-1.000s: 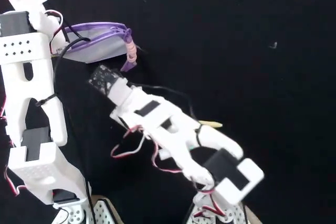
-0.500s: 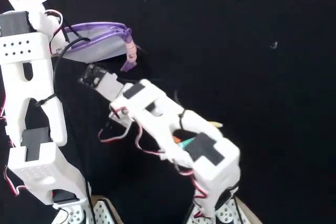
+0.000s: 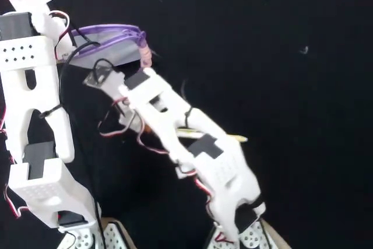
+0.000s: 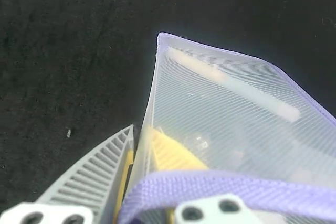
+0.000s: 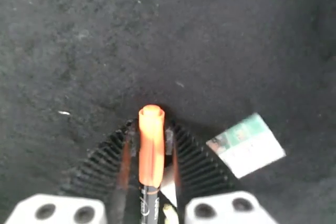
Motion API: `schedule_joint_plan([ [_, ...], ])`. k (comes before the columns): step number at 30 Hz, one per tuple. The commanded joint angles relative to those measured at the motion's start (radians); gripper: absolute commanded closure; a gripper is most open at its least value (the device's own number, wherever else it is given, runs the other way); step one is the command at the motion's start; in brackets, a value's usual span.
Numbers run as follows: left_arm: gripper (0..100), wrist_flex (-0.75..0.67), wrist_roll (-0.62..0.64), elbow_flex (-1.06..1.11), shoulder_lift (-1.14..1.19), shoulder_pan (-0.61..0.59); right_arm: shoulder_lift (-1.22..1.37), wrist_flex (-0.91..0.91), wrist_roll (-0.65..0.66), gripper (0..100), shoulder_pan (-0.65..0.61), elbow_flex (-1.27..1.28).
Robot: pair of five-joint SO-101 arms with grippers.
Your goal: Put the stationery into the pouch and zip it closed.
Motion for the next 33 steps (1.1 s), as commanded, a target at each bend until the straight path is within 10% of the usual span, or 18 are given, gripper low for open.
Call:
schedule_joint_plan([
  [1, 97, -0.006, 0.006, -0.004, -0.014, -0.035, -0.113, 0.015, 0.003, 98.7, 0.103, -0.041],
  [19, 97, -0.020, 0.006, 0.001, -0.014, -0.035, -0.809, -0.003, 0.005, 98.7, 0.160, 0.334],
  [33, 97, -0.015, 0.006, 0.044, -0.017, 0.025, -1.405, -0.568, 0.003, 98.7, 0.160, 0.651],
])
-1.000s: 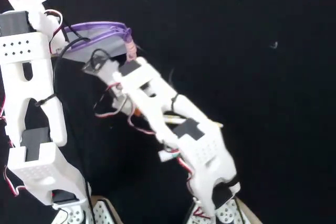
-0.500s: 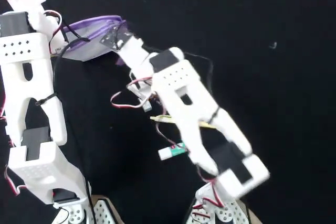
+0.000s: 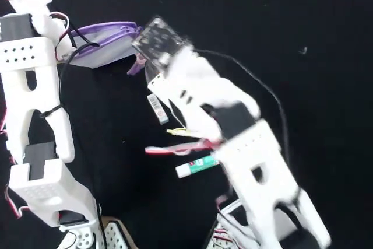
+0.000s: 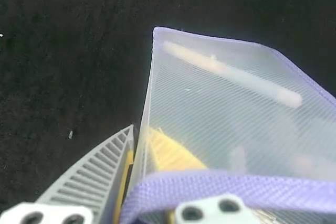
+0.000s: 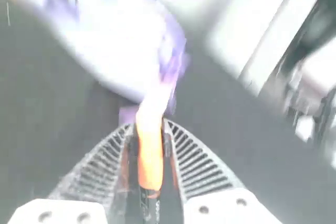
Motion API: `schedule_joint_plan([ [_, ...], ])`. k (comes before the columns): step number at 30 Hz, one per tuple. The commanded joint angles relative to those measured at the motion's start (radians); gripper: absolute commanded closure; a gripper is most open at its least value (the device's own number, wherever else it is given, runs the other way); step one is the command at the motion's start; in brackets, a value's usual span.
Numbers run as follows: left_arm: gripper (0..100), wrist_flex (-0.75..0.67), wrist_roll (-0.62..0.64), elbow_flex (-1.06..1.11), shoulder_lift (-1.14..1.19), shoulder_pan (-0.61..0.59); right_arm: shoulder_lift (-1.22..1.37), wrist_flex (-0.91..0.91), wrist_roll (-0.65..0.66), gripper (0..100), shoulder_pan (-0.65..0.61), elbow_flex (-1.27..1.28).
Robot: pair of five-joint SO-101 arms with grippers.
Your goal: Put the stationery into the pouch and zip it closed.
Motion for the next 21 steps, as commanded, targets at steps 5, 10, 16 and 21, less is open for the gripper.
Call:
schedule_joint_plan([
  [5, 97, 0.031, 0.006, 0.018, -0.009, 0.064, -0.226, -0.316, 0.003, 98.7, 0.012, 0.028],
  [10, 97, 0.052, 0.002, 0.016, -0.014, 0.104, -0.286, -0.457, -0.201, 98.7, 0.018, 0.031],
  [16, 97, 0.060, 0.002, 0.016, -0.015, 0.128, -0.400, -0.697, -0.453, 98.7, 0.015, 0.209],
  [21, 97, 0.060, 0.006, 0.012, -0.017, 0.128, -0.486, -1.040, -0.457, 98.7, 0.015, 0.456],
])
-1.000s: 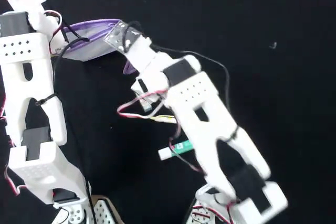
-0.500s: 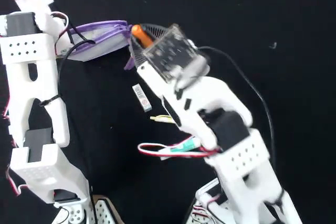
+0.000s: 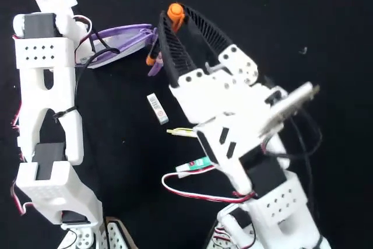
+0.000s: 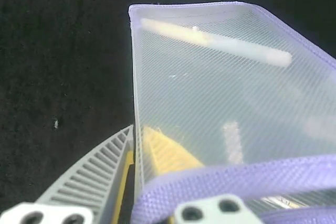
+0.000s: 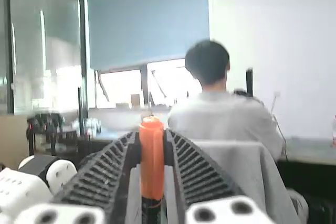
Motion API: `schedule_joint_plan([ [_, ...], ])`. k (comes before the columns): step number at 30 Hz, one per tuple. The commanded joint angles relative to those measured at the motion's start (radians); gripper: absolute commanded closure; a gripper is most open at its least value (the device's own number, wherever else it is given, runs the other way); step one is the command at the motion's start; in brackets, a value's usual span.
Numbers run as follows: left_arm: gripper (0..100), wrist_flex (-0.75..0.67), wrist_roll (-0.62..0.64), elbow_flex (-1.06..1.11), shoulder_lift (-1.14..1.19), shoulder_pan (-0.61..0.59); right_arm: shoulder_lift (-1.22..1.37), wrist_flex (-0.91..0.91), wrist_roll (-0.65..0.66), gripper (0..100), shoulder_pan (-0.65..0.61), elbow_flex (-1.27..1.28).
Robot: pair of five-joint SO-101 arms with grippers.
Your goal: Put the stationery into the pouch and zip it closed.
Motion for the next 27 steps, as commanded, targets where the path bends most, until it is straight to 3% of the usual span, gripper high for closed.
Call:
schedule_joint_plan([
  [1, 97, 0.021, 0.009, -0.005, -0.011, 0.016, -0.070, -0.318, -0.020, 98.7, 0.011, 0.171],
  [12, 97, 0.026, 0.011, -0.004, -0.011, 0.018, -0.036, -0.516, -0.021, 98.7, -0.011, 0.252],
  [20, 97, 0.026, 0.011, -0.002, -0.011, 0.016, 0.294, -0.747, -0.015, 98.7, -0.006, 0.208],
  [27, 97, 0.026, 0.011, -0.001, -0.011, 0.016, 0.501, -0.812, -0.014, 98.7, -0.005, 0.125],
])
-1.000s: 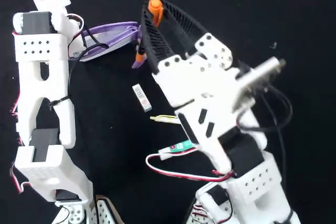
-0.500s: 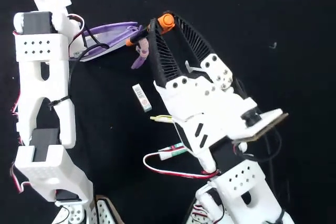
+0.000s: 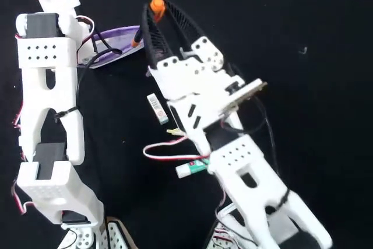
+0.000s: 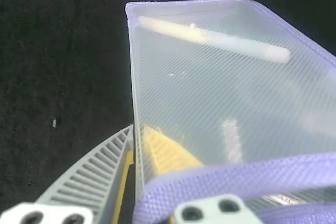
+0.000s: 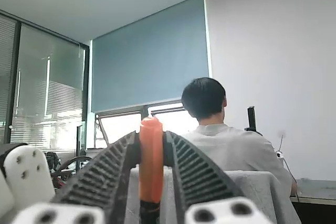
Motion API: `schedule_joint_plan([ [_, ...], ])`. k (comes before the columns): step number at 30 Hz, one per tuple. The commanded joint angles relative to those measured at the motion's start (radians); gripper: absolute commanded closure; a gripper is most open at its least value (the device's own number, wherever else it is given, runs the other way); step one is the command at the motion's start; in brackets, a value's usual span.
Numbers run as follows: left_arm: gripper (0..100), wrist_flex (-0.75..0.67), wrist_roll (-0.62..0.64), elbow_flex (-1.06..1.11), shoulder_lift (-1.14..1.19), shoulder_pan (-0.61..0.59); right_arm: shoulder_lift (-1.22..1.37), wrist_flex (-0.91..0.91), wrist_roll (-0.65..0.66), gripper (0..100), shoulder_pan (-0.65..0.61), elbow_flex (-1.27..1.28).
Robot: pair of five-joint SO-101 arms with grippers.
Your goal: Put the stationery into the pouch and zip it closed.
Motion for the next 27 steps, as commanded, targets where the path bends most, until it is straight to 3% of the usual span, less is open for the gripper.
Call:
schedule_joint_plan([
  [1, 97, 0.021, 0.011, -0.002, -0.012, 0.007, 0.099, -0.029, 0.002, 98.7, -0.009, -0.088],
  [27, 97, 0.021, 0.011, -0.001, -0.003, 0.007, 0.185, -0.095, 0.002, 98.8, -0.011, -0.234],
])
